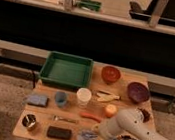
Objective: Place towel in purple bowl
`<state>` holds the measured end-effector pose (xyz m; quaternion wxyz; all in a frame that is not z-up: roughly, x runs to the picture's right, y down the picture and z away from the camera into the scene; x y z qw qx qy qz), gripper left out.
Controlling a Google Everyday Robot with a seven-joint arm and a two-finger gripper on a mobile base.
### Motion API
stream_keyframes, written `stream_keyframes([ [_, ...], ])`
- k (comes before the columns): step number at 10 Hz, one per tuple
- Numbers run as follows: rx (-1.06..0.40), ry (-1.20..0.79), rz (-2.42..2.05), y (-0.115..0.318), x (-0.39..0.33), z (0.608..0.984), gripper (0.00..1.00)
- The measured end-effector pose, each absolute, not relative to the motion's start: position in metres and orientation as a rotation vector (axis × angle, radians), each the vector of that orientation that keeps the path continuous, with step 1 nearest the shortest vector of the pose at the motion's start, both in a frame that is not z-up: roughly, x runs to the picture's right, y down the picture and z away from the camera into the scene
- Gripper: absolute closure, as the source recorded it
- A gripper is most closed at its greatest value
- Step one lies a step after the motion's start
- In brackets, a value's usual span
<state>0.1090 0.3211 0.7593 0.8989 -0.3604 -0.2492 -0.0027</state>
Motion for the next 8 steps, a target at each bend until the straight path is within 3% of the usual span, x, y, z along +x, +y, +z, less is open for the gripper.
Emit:
stream_keyframes([
  [3,-0.743,-0.511,-0.005,0.3203,0.1087,0.7591,0.94],
  [5,-0.739,-0.509,-0.003,0.3190,0.1084,0.7579,1.00],
  [8,-0.729,-0.510,0.004,0.3167,0.1096,0.7549,1.00],
])
